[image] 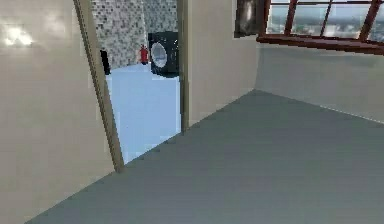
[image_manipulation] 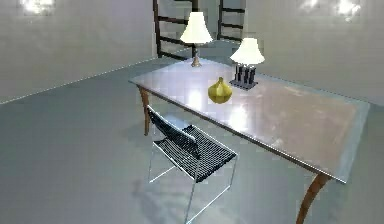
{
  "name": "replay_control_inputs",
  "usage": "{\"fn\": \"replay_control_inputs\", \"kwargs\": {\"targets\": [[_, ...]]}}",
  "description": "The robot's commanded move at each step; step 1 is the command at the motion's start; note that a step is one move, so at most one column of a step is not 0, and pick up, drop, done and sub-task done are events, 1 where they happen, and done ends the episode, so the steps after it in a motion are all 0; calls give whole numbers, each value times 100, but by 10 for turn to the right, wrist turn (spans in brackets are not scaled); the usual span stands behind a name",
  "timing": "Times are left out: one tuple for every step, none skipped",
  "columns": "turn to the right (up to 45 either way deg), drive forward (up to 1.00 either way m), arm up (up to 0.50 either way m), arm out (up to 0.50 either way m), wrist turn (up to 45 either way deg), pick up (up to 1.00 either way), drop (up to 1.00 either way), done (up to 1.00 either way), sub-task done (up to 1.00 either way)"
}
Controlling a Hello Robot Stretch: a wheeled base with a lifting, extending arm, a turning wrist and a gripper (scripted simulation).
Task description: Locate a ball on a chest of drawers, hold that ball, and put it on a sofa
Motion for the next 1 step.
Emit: {"fn": "replay_control_inputs", "kwargs": {"targets": [[0,100,0,0,0,0,0,0,0]]}}
